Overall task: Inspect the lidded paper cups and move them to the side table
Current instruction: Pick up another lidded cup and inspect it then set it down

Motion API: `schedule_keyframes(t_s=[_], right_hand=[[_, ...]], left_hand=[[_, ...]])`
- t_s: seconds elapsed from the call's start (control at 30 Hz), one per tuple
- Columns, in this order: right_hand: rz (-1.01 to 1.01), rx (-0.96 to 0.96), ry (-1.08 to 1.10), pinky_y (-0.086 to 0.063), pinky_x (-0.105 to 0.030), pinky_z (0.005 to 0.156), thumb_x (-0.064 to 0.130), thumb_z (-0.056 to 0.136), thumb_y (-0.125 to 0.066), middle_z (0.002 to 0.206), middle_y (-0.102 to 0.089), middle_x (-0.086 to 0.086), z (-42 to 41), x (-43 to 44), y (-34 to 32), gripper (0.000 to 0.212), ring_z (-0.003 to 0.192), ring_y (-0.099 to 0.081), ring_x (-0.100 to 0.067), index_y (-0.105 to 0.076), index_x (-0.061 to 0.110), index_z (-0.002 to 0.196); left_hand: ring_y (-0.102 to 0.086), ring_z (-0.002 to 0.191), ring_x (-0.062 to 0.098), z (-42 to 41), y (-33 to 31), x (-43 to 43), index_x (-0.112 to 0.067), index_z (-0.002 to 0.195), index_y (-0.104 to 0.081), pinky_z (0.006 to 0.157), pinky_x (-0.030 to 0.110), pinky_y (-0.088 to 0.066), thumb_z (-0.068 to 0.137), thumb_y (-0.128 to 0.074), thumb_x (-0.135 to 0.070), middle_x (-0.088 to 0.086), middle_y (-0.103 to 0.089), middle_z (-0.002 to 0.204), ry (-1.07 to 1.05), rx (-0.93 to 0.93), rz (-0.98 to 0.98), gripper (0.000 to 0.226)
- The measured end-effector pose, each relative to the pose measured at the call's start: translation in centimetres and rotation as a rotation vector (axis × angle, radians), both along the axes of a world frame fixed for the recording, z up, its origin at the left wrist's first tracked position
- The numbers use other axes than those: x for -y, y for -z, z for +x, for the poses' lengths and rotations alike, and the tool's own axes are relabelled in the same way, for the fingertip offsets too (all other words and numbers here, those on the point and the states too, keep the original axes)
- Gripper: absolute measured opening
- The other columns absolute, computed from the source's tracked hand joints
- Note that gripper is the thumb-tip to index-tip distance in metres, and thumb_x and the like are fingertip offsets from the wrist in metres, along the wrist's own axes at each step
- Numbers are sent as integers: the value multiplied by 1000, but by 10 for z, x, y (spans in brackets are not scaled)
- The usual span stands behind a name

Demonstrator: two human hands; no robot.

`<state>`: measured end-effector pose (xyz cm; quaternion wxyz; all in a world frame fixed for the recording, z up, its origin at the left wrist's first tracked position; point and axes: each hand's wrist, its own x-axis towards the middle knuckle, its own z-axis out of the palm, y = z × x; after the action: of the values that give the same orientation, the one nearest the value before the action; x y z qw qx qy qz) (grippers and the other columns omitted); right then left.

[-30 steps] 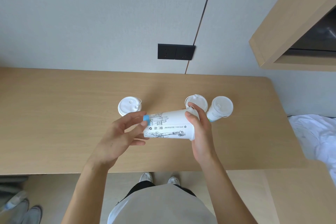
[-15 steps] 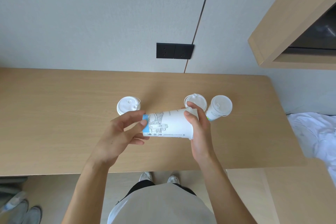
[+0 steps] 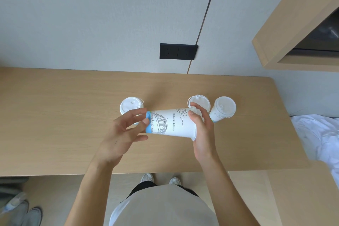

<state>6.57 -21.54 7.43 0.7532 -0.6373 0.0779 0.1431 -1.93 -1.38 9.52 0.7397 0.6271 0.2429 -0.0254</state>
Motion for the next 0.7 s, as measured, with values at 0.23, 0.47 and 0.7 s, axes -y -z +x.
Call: schedule_keyframes(t_s=[0.23,0.47,0.7], right_hand=[[23,-49,17,-44,-62,114,49,68,-73,122,-71,0,1,1,8,51,127,-62,-31,-74,35,117],[183,-140,45,-50,-43,86,38,74,-72,111,-69,-3,0,5,19,50,103,-67,-22,-72,22,121],[675,-430,104,-52,-41,87,41,97,-53,113,-69,-11,3,0,40,39,105,-67,-30,-68,14,120]], left_hand=[[-73,113,21,0,-2,6,-17,125,-71,102,39,-55,90,-76,-10,-2,-74,126,-55,88,-15,36],[-67,126,14,4,-5,21,-16,123,-72,94,24,-57,91,-70,6,-7,-77,122,-41,178,58,39],[-23,158,32,8,-9,83,-19,162,-25,124,50,-30,99,-59,-40,6,-29,169,346,423,1106,75]])
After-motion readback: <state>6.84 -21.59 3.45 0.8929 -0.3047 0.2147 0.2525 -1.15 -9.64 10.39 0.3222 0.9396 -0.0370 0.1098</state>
